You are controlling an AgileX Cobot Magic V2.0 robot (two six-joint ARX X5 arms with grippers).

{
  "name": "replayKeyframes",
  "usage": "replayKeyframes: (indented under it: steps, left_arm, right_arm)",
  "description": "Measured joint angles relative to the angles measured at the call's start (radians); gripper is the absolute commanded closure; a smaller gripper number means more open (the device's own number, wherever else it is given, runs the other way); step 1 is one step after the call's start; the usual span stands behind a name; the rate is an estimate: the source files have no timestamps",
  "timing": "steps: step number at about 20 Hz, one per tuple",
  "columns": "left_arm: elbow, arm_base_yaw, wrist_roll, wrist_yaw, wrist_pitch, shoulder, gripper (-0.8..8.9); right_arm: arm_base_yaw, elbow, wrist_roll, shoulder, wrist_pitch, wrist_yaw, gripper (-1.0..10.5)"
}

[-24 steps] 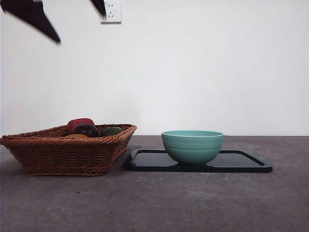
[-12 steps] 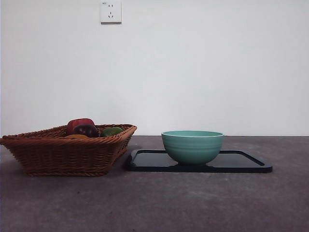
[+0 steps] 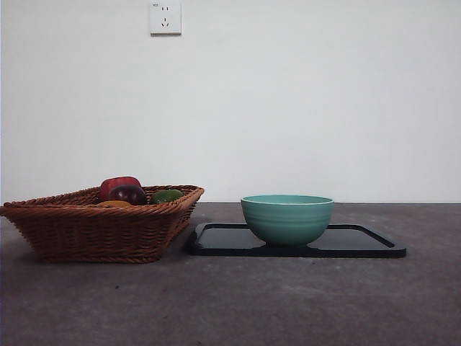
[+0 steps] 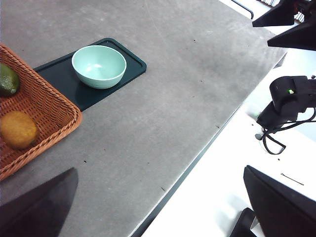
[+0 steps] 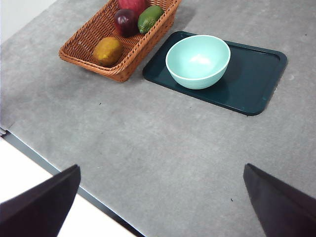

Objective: Pick up the wifruite, put it on the bowl, pick up the plate, put it on desk

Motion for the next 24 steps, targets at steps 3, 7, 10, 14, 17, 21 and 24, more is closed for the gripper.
replayKeyframes:
  steps: [3, 7, 10, 14, 17, 21, 24]
  left_arm:
    - [-0.014, 0.000, 0.000, 0.000, 0.011, -0.025, 2.15]
    - [-0.014, 0.000, 0.000, 0.000, 0.044, -0.029, 2.15]
    - [-0.014, 0.000, 0.000, 0.000, 0.044, -0.029, 2.15]
    - [-0.014, 0.000, 0.000, 0.000, 0.044, -0.029, 2.15]
    - [-0.014, 0.000, 0.000, 0.000, 0.044, -0.029, 2.15]
    - [-0.014, 0.000, 0.000, 0.000, 0.043, -0.029, 2.15]
    - [-0.014, 0.000, 0.000, 0.000, 0.043, -0.029, 2.15]
  right_arm:
    - [0.000, 0.000, 0.027, 0.000, 0.000, -0.003, 3.1]
    - [0.000, 0.000, 0.061, 0.049, 0.006, -0.005, 3.1]
    - [0.000, 0.014, 0.072, 0.186, 0.056, -0.024, 3.1]
    - [-0.001, 0.106, 0.077, 0.437, 0.125, -0.023, 3.1]
    - [-0.016, 0.235, 0.068, 0.696, 0.143, -0.020, 3.1]
    - [-0.057, 0.443, 0.056, 1.003, 0.143, -0.020, 3.1]
    - [-0.090, 0.576, 0.036, 1.189, 0.133, -0.020, 3.1]
